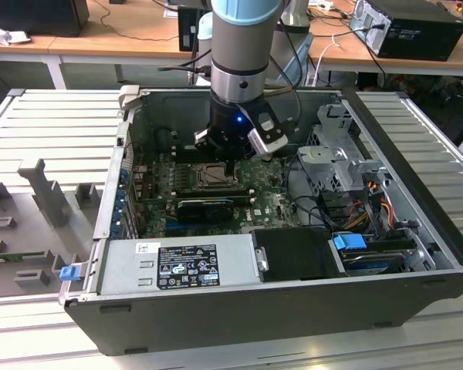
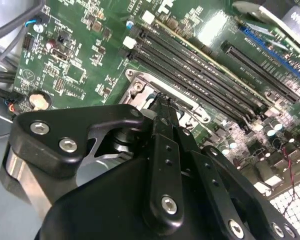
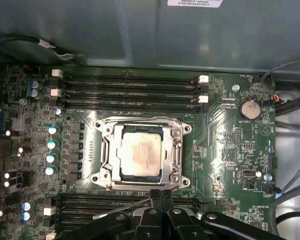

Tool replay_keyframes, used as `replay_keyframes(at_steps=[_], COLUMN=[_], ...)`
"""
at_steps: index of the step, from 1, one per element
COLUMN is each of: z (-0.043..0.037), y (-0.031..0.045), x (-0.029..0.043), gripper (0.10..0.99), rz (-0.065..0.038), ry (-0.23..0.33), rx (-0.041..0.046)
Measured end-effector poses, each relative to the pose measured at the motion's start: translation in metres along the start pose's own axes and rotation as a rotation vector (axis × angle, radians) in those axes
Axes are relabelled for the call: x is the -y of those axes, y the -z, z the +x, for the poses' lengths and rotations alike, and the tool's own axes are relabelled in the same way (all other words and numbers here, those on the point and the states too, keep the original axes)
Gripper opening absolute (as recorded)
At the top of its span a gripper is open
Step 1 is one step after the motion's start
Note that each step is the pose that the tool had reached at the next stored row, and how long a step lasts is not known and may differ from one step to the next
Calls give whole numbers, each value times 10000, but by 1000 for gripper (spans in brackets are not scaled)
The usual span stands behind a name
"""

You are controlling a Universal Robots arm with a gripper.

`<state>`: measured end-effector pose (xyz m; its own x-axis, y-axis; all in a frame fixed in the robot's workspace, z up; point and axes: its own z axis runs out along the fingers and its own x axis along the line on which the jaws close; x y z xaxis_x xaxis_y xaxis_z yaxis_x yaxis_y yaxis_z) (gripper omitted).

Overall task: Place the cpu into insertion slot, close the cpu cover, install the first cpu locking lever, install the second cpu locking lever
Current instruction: 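Install the second cpu locking lever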

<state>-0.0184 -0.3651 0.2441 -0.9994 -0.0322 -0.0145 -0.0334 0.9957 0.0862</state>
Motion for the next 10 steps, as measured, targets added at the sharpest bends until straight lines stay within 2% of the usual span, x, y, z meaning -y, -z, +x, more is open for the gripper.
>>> replay_keyframes(at_steps=[1,3,6,8,10], z=[0,2,35,154,346], y=[0,-15,-25,-42,-56], x=[11,45,86,123,122], gripper=[106,106,106,106,106], rz=[-45,-113,-289,-438,-473], ry=[-1,-10,-15,-12,-12], rx=[-3,-94,-101,-96,-94])
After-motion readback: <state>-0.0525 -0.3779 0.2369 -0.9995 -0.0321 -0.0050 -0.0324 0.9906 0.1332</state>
